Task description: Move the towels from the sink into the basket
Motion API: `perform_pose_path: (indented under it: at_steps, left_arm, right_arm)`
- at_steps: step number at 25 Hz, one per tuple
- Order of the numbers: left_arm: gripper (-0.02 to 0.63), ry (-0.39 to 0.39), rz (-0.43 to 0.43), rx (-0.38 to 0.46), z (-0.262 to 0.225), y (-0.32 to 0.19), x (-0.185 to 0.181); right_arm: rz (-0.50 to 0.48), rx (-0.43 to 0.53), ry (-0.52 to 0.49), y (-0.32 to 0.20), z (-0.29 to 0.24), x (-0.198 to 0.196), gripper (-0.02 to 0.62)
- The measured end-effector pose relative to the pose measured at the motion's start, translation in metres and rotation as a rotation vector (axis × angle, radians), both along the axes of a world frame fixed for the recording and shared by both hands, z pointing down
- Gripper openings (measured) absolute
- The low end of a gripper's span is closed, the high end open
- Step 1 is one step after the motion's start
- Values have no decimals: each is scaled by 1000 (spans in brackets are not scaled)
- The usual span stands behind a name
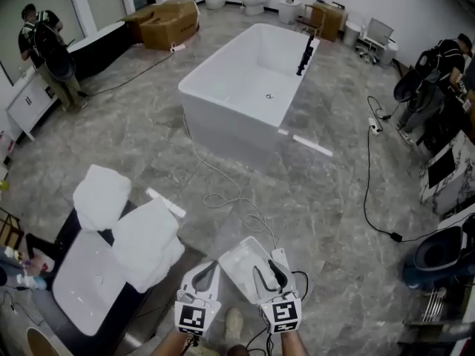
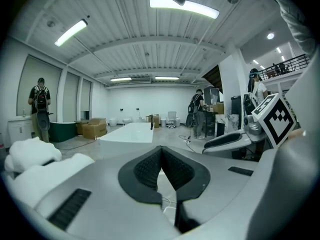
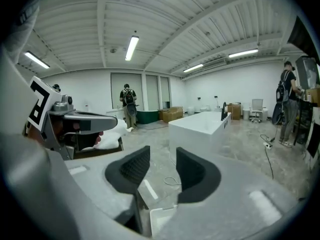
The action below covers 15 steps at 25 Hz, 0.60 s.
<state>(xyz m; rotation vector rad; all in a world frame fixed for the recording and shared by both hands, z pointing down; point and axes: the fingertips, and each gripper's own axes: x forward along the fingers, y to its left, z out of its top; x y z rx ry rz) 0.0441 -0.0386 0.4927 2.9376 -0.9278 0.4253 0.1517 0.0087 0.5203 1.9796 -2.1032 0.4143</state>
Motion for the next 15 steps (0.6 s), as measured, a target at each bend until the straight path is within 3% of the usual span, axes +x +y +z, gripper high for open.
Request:
perform_pose_path:
  at_steps: [6, 10, 15]
  left_arm:
    - [8, 46, -39, 20, -86, 17, -28]
    - [8, 30, -41, 40, -114, 36, -57]
    - [8, 75, -108, 48, -160, 51, -93]
  right_arm:
    - [-34, 76, 27, 7, -96, -32, 114]
    - [-67, 115, 36, 15, -144, -66, 69]
    - [-121, 156, 40, 16, -187, -109, 37]
